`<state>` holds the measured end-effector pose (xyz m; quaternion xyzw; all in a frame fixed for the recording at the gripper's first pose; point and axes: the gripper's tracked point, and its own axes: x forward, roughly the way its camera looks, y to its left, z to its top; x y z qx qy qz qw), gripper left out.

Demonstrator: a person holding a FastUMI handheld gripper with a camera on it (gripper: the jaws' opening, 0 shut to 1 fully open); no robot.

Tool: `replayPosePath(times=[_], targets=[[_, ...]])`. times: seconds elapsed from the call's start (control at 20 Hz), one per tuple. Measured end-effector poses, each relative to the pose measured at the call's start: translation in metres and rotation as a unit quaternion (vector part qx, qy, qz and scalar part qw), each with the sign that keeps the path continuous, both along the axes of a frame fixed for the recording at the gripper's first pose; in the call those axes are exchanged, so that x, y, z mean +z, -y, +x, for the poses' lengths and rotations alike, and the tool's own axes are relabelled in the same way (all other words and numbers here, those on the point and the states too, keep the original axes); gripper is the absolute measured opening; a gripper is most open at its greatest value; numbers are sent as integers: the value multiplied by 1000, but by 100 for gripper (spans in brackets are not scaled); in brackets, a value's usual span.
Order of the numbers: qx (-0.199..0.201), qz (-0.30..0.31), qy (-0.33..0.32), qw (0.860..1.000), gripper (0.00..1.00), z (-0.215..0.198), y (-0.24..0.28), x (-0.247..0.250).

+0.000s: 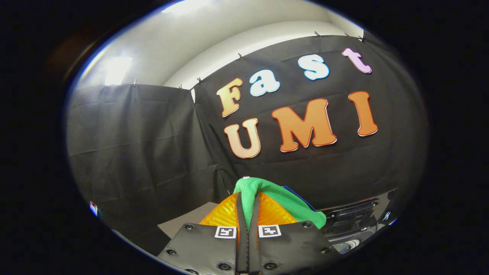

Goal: Put the clothes into the washing machine and then close the washing machine lid.

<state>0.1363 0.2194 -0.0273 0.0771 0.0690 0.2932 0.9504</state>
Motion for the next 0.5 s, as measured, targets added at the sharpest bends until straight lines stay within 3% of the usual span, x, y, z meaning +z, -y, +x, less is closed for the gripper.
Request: replayPosePath(times=[0.5], targets=[[-59, -13, 4, 998, 8, 24, 117, 4]])
